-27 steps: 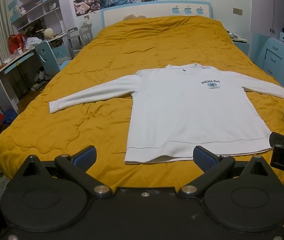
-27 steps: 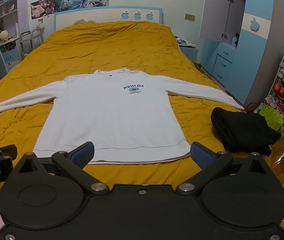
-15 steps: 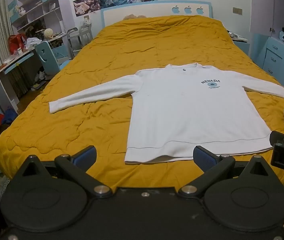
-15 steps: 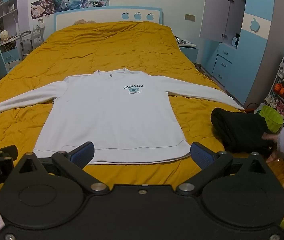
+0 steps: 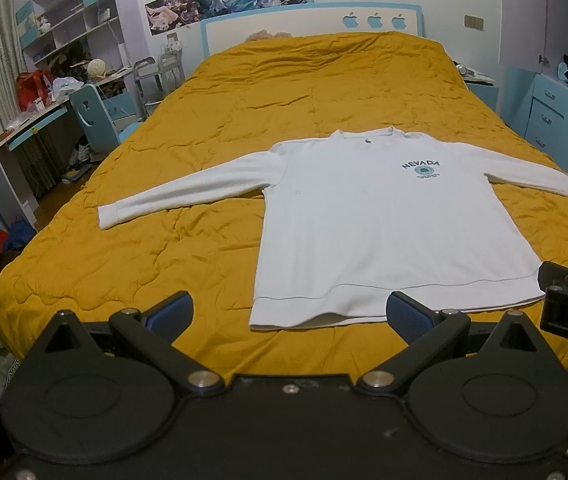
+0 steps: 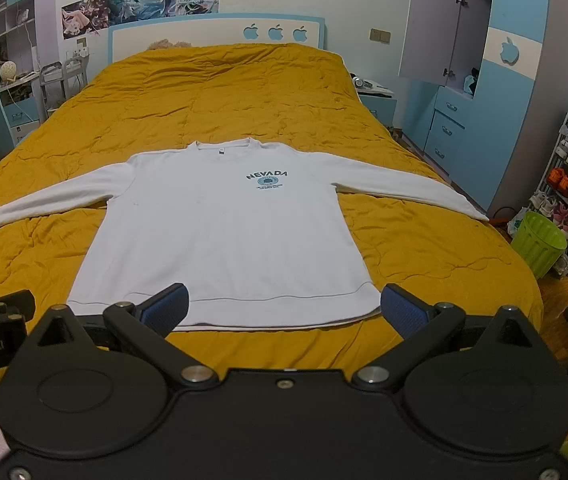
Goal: Fold small clothes
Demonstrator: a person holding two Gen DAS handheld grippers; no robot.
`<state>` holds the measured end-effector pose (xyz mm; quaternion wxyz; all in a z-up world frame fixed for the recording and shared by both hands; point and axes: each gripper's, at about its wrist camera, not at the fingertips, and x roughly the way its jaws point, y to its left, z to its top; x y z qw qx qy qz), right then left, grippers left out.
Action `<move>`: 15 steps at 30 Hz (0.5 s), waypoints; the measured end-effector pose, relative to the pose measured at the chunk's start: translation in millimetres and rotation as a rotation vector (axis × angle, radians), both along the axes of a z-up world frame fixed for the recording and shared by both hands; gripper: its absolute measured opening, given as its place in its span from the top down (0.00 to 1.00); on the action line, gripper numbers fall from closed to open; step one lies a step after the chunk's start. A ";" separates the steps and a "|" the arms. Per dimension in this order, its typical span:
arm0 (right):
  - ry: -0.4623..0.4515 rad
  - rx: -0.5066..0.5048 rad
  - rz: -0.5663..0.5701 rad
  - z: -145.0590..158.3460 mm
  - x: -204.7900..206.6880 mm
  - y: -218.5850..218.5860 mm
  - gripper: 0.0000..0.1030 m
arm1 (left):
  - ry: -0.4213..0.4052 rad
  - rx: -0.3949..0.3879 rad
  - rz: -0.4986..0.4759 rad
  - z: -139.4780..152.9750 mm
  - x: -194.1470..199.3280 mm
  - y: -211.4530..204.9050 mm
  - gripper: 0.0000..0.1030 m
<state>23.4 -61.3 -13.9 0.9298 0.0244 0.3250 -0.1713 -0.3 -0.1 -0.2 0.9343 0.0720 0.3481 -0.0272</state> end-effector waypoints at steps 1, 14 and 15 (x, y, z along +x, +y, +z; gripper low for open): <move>0.001 -0.001 -0.001 0.0 0.1 0.0 0.00 | -0.001 0.000 0.000 -0.1 -0.2 0.0 0.00; 0.001 0.000 0.000 -0.9 0.6 -1.1 0.00 | 0.000 0.002 0.001 0.5 0.0 -0.5 0.00; 0.001 0.000 -0.001 -0.8 0.5 -1.4 0.00 | 0.000 0.002 0.001 0.3 0.0 -0.5 0.00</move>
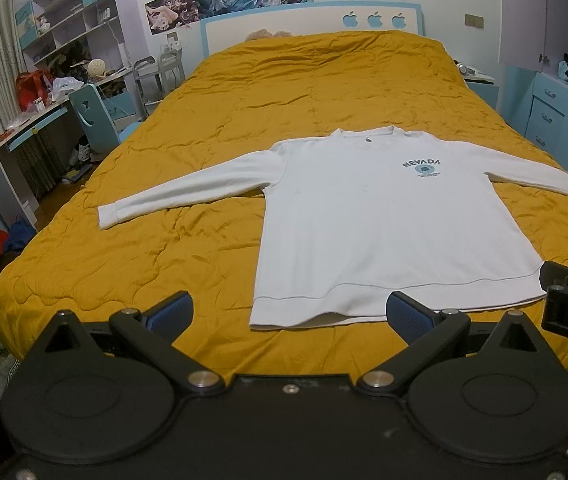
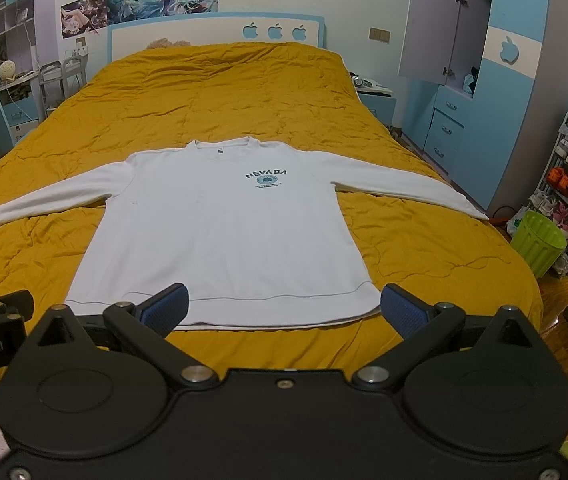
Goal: Fold small clothes
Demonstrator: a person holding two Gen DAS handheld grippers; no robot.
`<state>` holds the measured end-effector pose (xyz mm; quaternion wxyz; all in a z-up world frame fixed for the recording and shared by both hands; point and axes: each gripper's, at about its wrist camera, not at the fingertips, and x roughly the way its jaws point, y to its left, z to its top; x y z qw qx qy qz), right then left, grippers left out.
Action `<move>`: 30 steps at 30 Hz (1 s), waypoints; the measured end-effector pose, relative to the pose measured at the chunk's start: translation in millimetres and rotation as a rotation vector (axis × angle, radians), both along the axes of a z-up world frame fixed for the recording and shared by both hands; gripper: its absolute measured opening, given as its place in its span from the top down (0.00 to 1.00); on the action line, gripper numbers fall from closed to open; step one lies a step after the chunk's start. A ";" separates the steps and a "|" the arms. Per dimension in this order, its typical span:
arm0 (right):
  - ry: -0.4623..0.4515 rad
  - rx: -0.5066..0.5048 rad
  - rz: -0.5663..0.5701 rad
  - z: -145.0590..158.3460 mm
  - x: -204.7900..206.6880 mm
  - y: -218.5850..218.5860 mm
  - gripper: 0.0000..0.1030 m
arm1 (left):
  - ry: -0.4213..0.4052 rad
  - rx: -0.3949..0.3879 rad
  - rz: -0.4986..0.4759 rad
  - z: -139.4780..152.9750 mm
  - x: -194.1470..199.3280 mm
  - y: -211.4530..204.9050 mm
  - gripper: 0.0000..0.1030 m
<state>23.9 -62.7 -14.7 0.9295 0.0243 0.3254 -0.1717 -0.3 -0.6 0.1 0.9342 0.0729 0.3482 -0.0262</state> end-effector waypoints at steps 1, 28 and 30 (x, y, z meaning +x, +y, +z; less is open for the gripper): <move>0.000 0.001 0.001 0.1 0.1 -0.2 0.00 | 0.000 0.000 0.000 -0.1 -0.1 0.1 0.00; 0.011 0.005 -0.001 -6.8 5.0 -4.1 0.00 | 0.009 0.008 0.000 -1.7 3.8 -2.0 0.00; 0.012 0.006 -0.001 -6.5 5.0 -4.0 0.00 | 0.010 0.007 -0.001 -1.7 3.7 -1.6 0.00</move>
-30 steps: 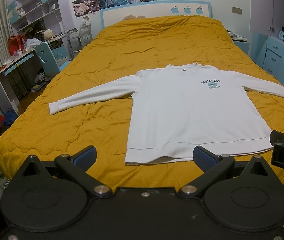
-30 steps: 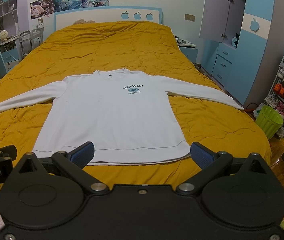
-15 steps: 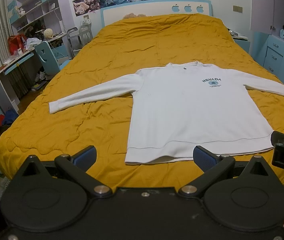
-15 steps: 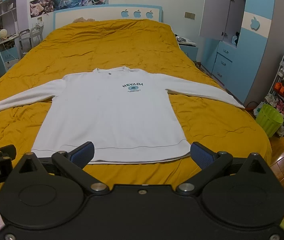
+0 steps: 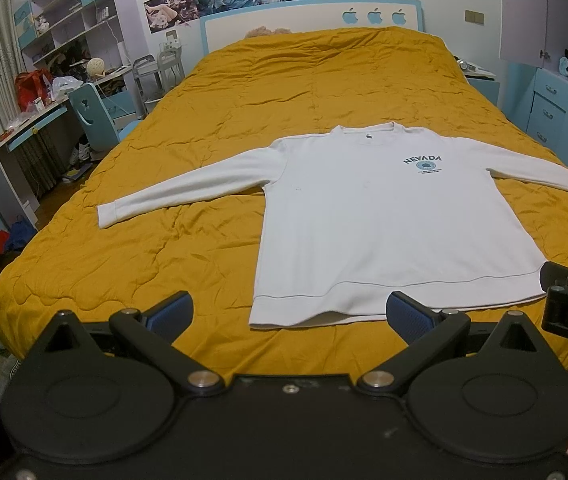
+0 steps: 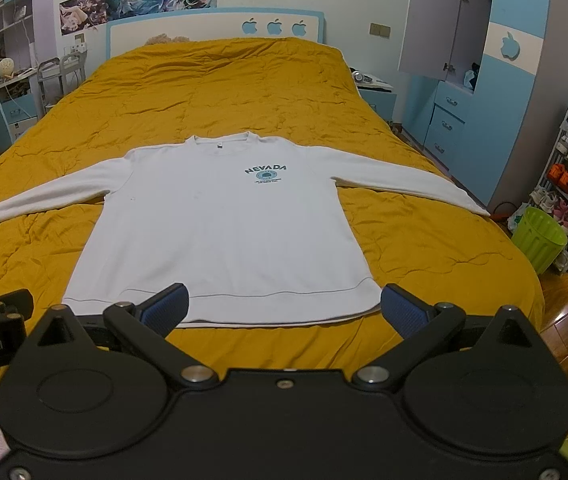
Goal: Fold small clothes
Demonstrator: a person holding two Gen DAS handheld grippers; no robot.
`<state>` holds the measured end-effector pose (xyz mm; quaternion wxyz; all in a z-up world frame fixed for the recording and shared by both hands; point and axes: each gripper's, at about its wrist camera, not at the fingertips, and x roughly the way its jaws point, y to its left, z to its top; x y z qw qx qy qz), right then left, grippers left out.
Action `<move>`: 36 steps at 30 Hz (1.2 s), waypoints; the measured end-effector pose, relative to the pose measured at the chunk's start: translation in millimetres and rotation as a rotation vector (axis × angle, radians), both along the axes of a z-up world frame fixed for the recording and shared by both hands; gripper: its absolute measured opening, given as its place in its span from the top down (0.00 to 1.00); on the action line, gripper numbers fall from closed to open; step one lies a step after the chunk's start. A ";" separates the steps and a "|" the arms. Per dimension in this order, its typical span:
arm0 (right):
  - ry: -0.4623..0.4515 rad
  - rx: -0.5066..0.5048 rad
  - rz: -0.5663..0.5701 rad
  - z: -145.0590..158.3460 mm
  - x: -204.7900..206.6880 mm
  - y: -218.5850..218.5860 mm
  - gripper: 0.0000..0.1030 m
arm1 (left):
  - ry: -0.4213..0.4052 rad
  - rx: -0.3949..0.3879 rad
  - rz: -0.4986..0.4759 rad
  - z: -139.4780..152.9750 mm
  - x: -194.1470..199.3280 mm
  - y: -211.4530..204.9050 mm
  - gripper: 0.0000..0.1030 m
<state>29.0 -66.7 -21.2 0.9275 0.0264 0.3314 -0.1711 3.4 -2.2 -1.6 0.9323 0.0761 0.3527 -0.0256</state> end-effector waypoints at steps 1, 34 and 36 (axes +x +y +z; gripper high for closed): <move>0.000 0.000 0.000 0.1 0.1 0.1 0.00 | 0.000 0.000 0.000 -0.1 0.0 -0.4 0.00; -0.019 -0.030 0.045 -4.8 67.7 -0.7 0.00 | -0.020 -0.058 0.064 -0.6 62.1 36.1 0.00; -0.022 -0.034 0.059 -6.8 89.2 -0.5 0.00 | -0.031 -0.071 0.092 -1.8 84.1 51.8 0.00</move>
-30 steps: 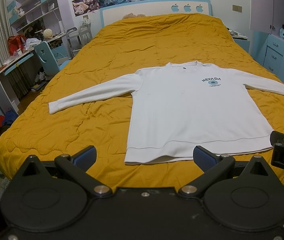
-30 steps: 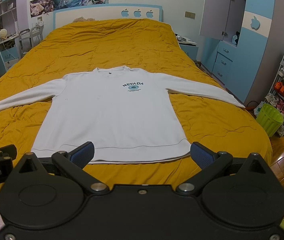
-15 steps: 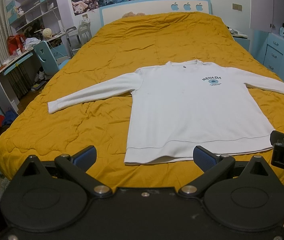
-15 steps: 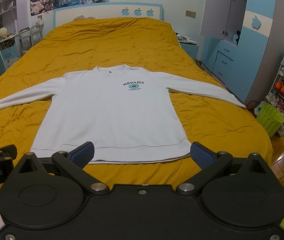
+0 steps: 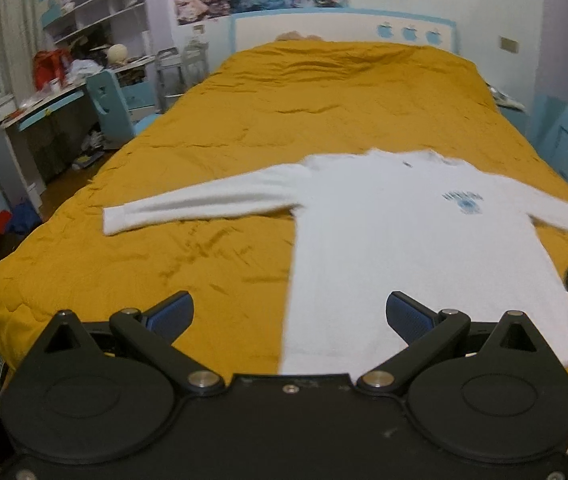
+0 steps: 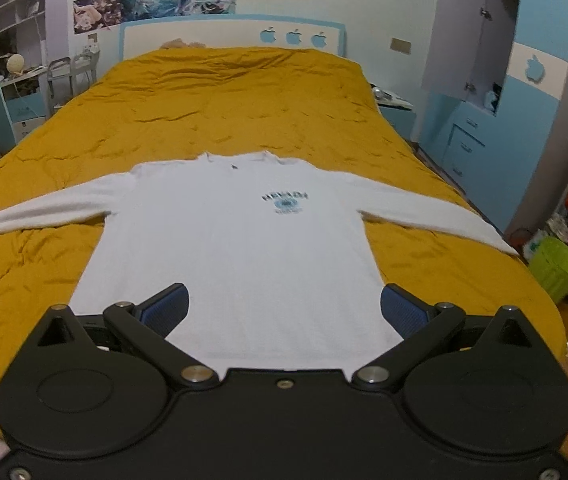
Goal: Fold small clothes
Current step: 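Move the left tool to the sweatshirt sleeve cuff and grasp it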
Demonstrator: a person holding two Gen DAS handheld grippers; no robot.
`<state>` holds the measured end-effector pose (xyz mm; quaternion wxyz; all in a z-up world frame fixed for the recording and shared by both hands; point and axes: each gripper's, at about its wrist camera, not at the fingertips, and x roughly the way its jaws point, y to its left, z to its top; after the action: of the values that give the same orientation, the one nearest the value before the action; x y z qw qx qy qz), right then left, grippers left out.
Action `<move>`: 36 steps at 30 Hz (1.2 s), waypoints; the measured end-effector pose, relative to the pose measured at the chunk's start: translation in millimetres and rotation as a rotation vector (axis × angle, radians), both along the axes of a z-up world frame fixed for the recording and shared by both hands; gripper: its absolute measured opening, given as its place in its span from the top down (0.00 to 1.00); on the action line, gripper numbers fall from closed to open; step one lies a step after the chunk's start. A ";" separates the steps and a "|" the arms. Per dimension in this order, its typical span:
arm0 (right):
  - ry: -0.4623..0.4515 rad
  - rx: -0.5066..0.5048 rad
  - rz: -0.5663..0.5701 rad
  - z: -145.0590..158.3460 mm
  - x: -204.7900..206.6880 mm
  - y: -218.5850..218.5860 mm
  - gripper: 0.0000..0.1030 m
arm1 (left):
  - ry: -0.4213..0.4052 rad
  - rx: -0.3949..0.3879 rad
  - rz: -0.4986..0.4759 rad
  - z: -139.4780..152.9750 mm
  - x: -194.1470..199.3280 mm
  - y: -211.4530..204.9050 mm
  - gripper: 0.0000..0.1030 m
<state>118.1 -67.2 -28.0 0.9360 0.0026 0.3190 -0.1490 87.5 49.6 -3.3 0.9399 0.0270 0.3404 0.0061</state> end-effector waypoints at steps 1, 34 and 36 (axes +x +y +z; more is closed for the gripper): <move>-0.004 -0.002 0.004 -1.7 12.4 -0.3 0.00 | -0.011 -0.006 0.013 -1.1 11.0 8.6 0.00; 0.167 -0.035 -0.004 -142.3 337.0 1.1 0.00 | 0.080 -0.367 0.863 -197.0 343.0 368.8 0.18; 0.180 -0.042 -0.003 -149.0 339.8 2.1 0.00 | 0.068 -0.387 0.855 -196.9 344.9 368.5 0.40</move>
<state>457.9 -65.1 -177.0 0.9032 -0.0300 0.3984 -0.1568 432.4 418.1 -200.2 0.8290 -0.2914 0.3466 0.3282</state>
